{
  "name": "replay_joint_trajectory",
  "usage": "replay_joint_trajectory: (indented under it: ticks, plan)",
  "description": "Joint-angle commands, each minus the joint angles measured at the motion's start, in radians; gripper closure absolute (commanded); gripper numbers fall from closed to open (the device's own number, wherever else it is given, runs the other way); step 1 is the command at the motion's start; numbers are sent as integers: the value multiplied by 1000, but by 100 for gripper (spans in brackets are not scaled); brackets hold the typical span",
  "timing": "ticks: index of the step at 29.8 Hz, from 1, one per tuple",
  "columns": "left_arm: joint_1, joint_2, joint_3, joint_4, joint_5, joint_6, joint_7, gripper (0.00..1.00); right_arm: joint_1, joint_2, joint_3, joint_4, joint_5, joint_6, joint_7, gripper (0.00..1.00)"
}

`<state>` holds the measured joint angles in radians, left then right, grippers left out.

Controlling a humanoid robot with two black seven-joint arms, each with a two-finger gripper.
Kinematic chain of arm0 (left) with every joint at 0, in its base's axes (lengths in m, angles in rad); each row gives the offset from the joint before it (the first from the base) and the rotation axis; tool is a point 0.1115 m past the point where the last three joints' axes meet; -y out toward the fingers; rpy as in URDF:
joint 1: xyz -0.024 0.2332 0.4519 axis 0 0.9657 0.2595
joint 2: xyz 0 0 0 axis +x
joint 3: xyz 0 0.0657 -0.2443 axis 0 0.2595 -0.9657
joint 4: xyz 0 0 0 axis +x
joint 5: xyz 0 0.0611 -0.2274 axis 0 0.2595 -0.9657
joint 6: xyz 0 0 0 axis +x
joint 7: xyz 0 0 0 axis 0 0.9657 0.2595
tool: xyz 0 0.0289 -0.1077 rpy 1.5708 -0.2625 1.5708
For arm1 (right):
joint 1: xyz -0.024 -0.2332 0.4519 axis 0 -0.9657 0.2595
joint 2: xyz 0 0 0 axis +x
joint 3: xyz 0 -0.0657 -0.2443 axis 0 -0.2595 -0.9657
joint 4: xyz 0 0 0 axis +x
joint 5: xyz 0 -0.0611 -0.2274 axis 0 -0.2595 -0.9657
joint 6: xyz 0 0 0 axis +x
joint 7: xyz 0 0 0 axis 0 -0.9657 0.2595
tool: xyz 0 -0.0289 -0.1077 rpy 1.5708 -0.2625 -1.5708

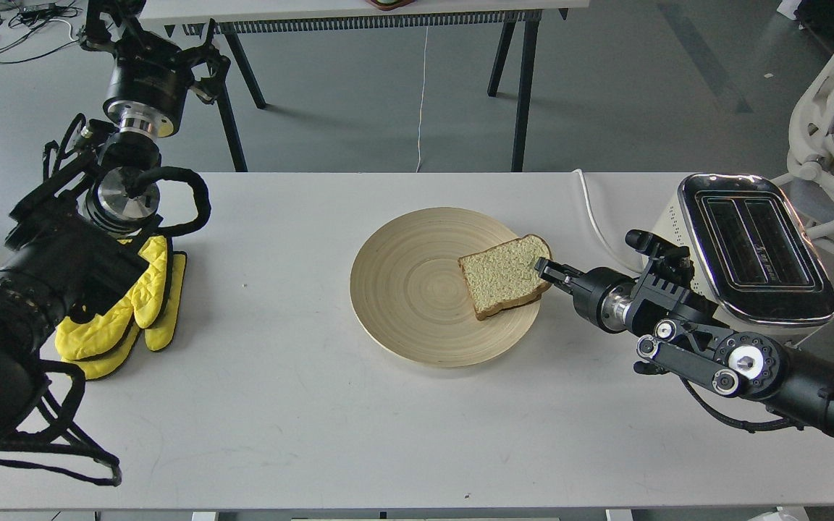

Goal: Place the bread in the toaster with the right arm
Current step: 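Close the right gripper on the edge of the bread slice, then lift the bread slice and carry it above the toaster slot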

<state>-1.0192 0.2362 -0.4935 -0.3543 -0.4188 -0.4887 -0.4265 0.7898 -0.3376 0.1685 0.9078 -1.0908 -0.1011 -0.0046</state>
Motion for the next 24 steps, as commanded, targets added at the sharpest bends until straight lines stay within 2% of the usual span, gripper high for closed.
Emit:
replay_joint_trajectory:
  ticks: [1, 7, 16, 24]
  plan:
    - [1, 0, 0, 0, 0, 0, 0, 0, 12, -18, 2, 23, 2, 4, -2, 100]
    - [1, 2, 0, 0, 0, 0, 0, 0, 45, -93, 6, 111, 3, 6, -8, 100]
    - [1, 0, 0, 0, 0, 0, 0, 0, 267, -437, -6, 273, -1, 14, -5, 100]
    - [1, 3, -7, 0, 0, 0, 0, 0, 371, -707, -9, 430, -53, 162, -12, 100]
